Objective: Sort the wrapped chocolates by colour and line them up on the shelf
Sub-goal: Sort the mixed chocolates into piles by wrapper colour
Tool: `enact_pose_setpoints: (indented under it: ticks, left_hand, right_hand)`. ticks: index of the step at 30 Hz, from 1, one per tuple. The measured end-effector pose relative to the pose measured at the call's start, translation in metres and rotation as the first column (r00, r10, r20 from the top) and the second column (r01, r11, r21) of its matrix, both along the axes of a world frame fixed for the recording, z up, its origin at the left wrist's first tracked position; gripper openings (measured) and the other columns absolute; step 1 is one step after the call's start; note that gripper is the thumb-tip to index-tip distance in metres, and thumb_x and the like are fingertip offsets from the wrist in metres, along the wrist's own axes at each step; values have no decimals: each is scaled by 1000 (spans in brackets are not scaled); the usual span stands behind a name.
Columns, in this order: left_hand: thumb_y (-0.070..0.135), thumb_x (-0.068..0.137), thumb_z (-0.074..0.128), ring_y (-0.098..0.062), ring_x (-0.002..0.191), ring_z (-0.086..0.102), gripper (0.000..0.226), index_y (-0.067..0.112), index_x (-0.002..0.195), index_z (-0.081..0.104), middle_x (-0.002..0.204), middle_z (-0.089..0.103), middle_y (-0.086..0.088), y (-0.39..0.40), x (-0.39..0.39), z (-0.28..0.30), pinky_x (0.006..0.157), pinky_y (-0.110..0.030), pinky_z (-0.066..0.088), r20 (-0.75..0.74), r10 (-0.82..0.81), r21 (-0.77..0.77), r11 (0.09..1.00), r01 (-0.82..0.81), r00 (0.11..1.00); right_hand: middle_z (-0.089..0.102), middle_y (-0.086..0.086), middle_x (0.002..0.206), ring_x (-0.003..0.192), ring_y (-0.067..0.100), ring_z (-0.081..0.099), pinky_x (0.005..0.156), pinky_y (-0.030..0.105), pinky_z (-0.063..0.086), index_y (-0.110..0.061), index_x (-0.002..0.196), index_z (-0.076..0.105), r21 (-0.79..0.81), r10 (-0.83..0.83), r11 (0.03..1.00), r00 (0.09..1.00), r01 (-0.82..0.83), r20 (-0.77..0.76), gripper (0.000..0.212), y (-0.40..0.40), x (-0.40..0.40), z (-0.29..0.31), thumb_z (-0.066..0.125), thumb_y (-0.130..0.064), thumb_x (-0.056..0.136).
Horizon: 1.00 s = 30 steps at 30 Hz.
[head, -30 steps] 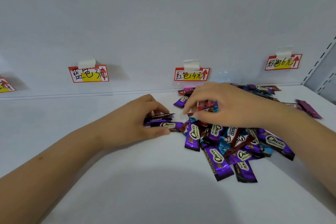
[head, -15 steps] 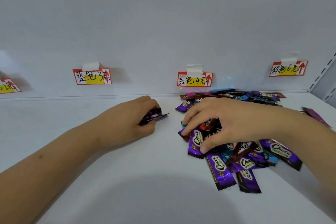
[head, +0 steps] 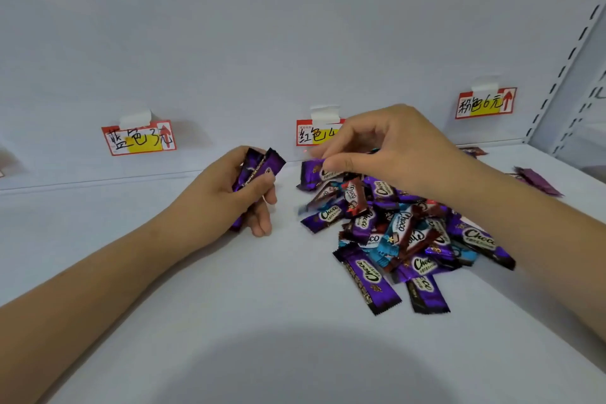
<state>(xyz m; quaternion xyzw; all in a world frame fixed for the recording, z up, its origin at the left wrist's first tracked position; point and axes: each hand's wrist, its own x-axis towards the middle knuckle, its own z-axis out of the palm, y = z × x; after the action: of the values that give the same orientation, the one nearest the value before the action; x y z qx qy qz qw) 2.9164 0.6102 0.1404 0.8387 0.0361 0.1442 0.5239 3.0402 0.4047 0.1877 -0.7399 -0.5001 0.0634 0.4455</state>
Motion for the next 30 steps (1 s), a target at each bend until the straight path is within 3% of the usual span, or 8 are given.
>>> enact_pose_setpoints:
  ticks: [3,7,9,15,20,23,26,30]
  left_hand:
    - [13,101,50,-21,47,50,8,12,102,58,64,63,-9,-2,1,-1,46,-27,42,-20,-2,-16,1000,1,1000]
    - [9,100,49,-22,62,30,22,19,110,66,75,40,-12,-1,3,-4,48,-28,23,-31,24,-177,984,-29,999]
    - [14,100,51,-16,62,30,20,19,108,68,76,36,-9,-1,3,-3,47,-25,22,-48,42,-191,980,-51,998]
    - [4,91,28,-12,47,34,42,14,104,67,71,46,-2,7,24,-1,38,-14,20,-161,80,-458,877,-146,984]
    - [10,104,38,-15,56,40,26,4,115,61,77,58,-5,4,9,-3,42,-22,26,-83,26,-351,935,-54,996]
    - [17,104,42,-19,51,37,28,-7,99,56,58,60,1,1,4,0,43,-22,26,-58,-8,-187,982,-2,998]
    - [17,103,43,-21,51,36,27,-4,92,56,53,60,3,-3,2,3,44,-22,25,-41,-29,-124,992,24,999]
    - [16,103,43,-21,52,36,25,-3,92,57,53,59,4,-4,2,4,43,-20,26,-41,-32,-143,989,26,999]
  right_hand:
    - [75,-11,78,64,-7,65,72,4,43,-19,92,69,59,-102,993,993,98,67,9,0,6,-1,73,-24,86]
    - [67,-6,79,66,5,64,72,22,52,-17,111,50,-31,-131,990,979,137,158,10,2,15,-10,50,-16,101]
    - [57,-9,70,59,4,52,59,17,43,-19,118,47,-122,-131,978,955,168,267,15,2,18,-16,41,-20,104]
    - [64,-13,101,90,5,59,77,25,47,-36,108,60,-389,-34,904,938,176,346,49,-1,18,-10,53,-72,76]
    - [55,-27,68,66,-7,53,66,15,36,-39,101,69,-515,51,856,989,28,138,12,-21,34,7,67,-34,90]
    - [57,-37,105,95,-17,54,80,10,37,-56,107,64,-631,129,774,988,-48,83,25,-22,38,3,69,-45,85]
    - [50,-44,107,102,-25,44,83,4,33,-60,110,62,-651,167,758,974,-29,152,31,-14,39,-6,70,-53,81]
    - [58,-28,86,88,-14,52,72,5,35,-38,101,74,-465,98,882,933,80,346,25,-4,38,-12,72,-48,78]
